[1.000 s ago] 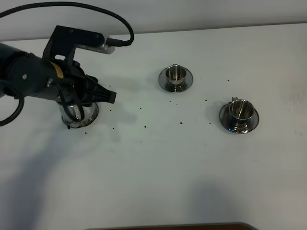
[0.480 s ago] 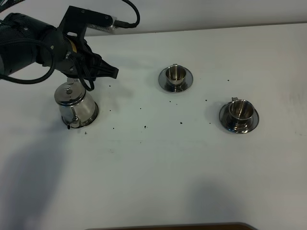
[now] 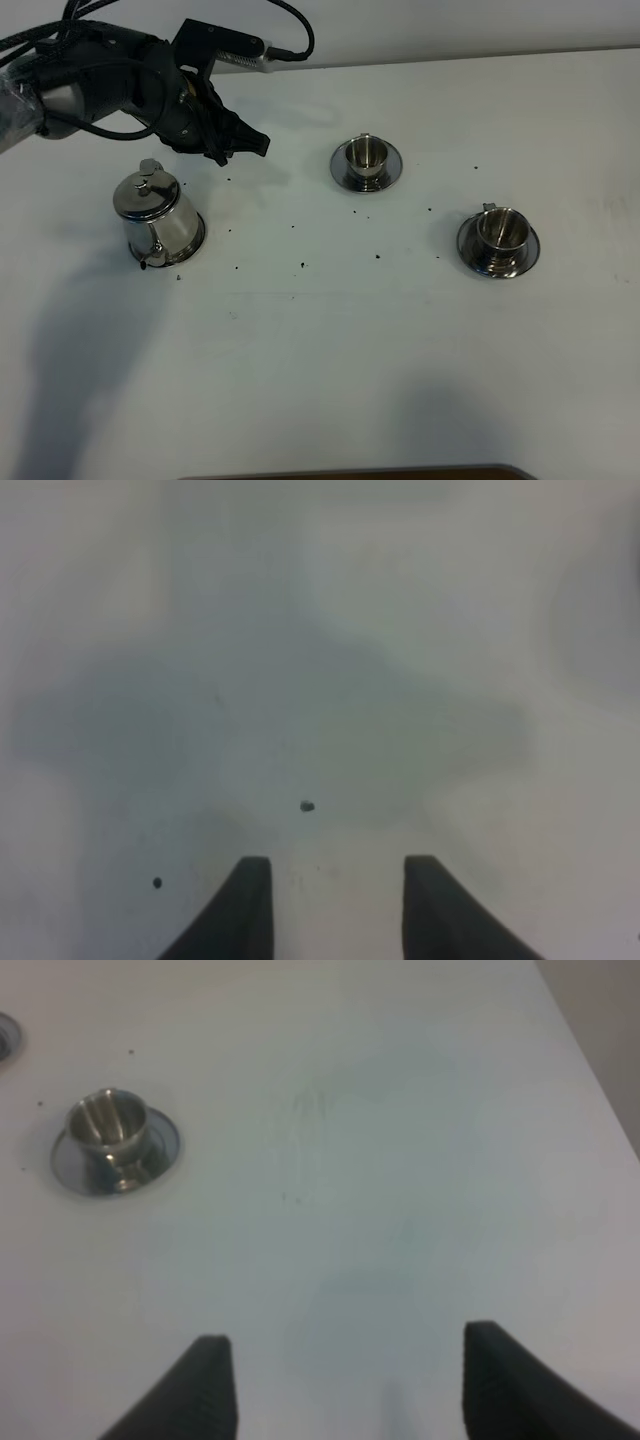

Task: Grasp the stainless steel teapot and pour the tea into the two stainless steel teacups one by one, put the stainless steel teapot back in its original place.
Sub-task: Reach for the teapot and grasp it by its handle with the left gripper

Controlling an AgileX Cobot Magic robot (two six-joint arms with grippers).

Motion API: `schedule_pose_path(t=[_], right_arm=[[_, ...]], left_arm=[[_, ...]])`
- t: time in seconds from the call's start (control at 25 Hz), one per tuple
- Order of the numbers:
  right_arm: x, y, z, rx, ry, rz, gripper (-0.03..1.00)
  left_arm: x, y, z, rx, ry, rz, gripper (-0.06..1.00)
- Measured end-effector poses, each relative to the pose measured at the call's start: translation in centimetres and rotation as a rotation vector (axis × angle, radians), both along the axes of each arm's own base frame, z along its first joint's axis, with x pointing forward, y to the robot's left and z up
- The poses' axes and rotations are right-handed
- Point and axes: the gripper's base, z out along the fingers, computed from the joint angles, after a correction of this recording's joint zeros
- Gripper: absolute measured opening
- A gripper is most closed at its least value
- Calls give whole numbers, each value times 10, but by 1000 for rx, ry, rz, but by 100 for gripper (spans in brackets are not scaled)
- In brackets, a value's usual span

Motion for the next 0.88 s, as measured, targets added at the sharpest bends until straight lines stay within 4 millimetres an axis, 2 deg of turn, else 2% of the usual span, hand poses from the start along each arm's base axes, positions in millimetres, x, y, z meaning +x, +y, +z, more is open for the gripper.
schedule_pose_path(t=[0.08,0.24,0.4,0.88], right_arm=[[0,0,0,0,0,0,49],[0,0,0,1,0,-1,49],[0,0,0,1,0,-1,49],[0,0,0,0,0,0,49]], left_arm=[[7,-2,-2,19,48,9,37],[21,-5,8,47,106,20,37],[26,-7,18,61,170,37,37],[24,-15,16,11,263,-29,40]])
